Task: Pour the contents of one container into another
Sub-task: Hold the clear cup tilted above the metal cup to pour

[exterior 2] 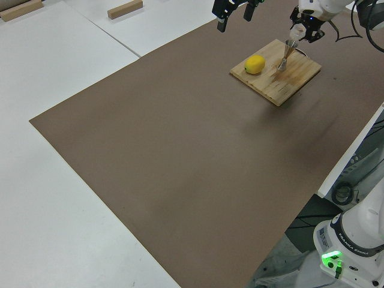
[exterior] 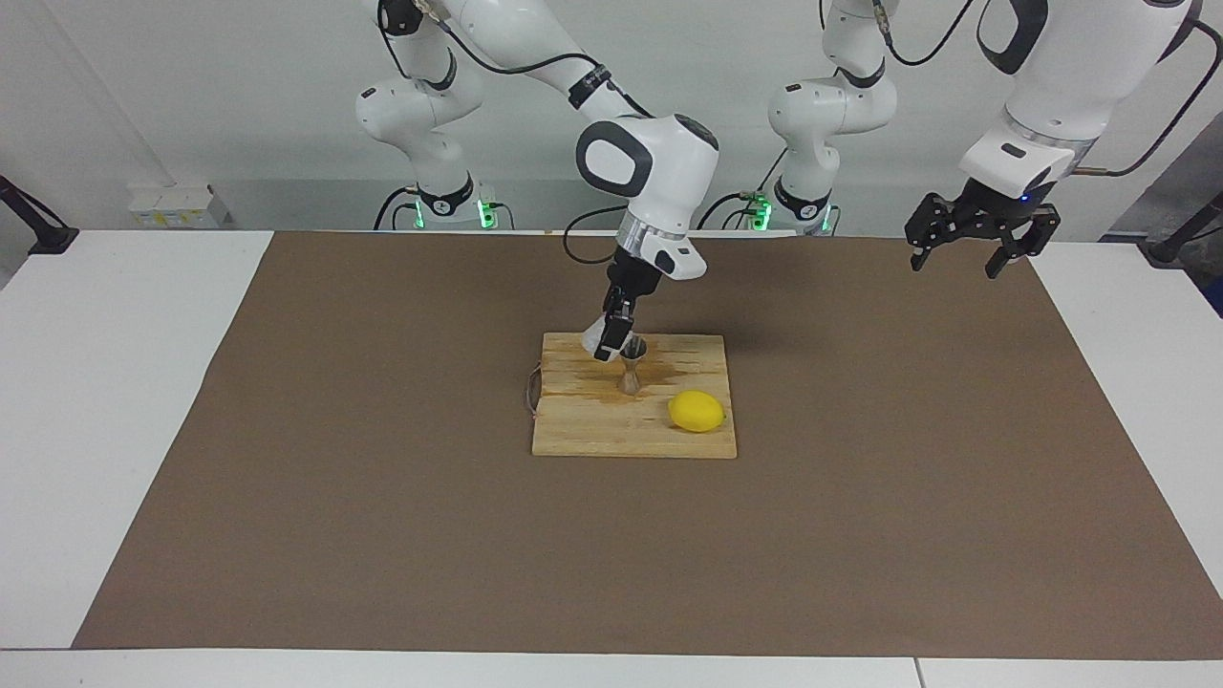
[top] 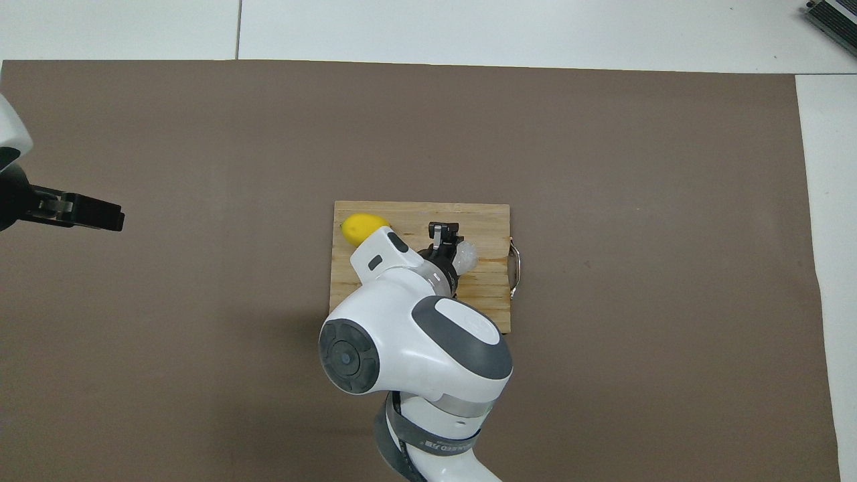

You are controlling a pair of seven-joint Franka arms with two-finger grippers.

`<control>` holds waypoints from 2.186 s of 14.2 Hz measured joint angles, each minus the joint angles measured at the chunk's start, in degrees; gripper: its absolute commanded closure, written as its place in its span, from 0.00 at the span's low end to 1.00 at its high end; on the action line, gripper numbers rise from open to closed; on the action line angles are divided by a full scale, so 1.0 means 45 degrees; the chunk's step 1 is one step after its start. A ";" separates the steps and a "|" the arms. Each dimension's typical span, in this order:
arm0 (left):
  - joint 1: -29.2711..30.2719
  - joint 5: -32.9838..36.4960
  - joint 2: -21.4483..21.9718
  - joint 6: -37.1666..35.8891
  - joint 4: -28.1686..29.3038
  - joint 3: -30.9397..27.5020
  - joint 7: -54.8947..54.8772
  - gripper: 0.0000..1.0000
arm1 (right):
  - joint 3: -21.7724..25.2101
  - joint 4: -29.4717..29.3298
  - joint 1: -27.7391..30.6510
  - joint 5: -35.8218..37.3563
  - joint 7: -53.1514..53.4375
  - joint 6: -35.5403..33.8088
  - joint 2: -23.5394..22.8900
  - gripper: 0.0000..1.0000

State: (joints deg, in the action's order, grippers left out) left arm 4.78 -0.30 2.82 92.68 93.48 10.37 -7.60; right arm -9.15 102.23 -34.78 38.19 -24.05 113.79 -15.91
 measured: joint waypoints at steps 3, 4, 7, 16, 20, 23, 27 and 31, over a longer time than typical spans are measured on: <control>-0.0010 0.0016 -0.0003 -0.0020 0.0197 0.0077 -0.0116 0.00 | 0.0001 0.0097 -0.0006 0.0155 0.0000 -0.0020 -0.0001 0.71; -0.0011 0.0077 -0.0003 -0.0020 0.0229 0.0091 -0.0141 0.00 | 0.0001 0.0121 -0.0040 0.0345 0.0000 -0.0028 -0.0001 0.71; -0.0005 0.0290 -0.0003 -0.0015 0.0247 0.0104 -0.0159 0.00 | -0.0004 0.0216 -0.0430 0.1233 0.0728 -0.0328 0.0000 0.71; 0.0004 0.0184 0.0000 0.0048 0.0186 0.0045 -0.0160 0.00 | 0.0033 0.0321 -0.0618 0.1536 0.0992 -0.0421 -0.0001 0.71; 0.0005 0.0181 0.0000 0.0063 0.0162 0.0008 -0.0160 0.00 | 0.0049 0.0307 -0.0576 0.1536 0.1021 -0.0421 0.0000 0.71; 0.0005 0.0177 0.0000 0.0083 0.0162 0.0007 -0.0160 0.00 | 0.0088 0.0285 -0.0517 0.1536 0.1084 -0.0421 0.0007 0.71; 0.0015 0.0173 0.0000 0.0214 0.0161 -0.0020 -0.0160 0.00 | 0.0123 0.0265 -0.0404 0.1466 0.1654 -0.0406 0.0020 0.70; 0.0055 0.0173 -0.0001 0.0303 0.0162 -0.0103 -0.0160 0.00 | 0.0125 0.0190 -0.0194 0.0617 0.1771 -0.0371 0.0079 0.69</control>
State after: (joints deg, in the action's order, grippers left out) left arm 5.03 0.48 2.82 94.05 94.21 9.91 -8.31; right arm -8.59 103.09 -35.65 40.97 -16.08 112.12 -15.56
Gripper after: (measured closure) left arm 0.000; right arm 0.463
